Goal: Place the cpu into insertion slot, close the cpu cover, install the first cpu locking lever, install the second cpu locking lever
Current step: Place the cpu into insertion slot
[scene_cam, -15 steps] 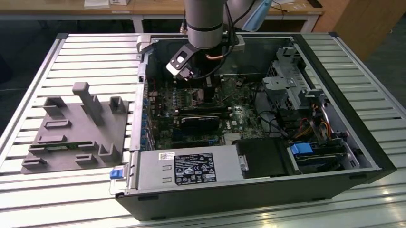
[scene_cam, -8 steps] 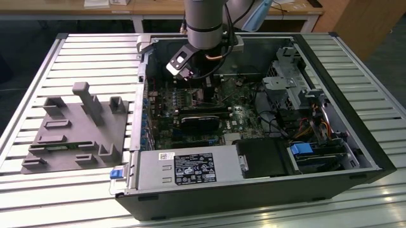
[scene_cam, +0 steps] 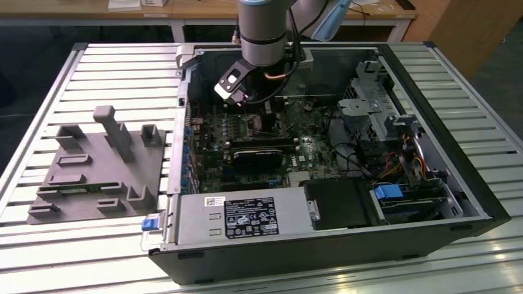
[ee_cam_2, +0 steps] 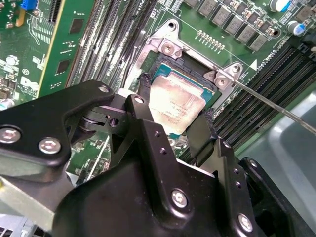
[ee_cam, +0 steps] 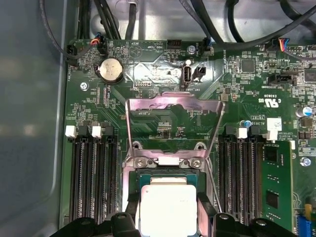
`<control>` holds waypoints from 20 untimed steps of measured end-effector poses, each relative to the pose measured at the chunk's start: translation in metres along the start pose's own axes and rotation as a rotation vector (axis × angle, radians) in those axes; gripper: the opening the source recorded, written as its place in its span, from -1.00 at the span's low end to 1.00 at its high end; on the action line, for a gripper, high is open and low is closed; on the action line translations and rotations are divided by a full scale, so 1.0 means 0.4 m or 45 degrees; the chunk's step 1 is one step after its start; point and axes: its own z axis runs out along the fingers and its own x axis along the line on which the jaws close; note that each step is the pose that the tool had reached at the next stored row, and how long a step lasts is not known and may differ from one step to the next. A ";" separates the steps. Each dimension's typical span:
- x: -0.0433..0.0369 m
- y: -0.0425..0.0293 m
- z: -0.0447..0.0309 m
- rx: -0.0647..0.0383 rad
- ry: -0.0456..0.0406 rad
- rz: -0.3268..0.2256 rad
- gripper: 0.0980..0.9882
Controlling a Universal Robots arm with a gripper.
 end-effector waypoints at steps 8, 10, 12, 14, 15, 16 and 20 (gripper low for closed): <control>0.001 -0.001 0.011 0.000 0.000 0.002 0.00; 0.001 -0.001 0.012 0.000 0.000 0.002 0.00; 0.001 -0.001 0.012 0.000 0.000 0.002 0.00; 0.001 -0.001 0.013 0.000 0.000 0.002 0.00; 0.001 -0.001 0.013 0.000 0.000 0.002 0.00; 0.001 -0.001 0.013 0.000 0.000 0.002 0.00; 0.000 -0.001 0.014 0.000 0.000 0.002 0.00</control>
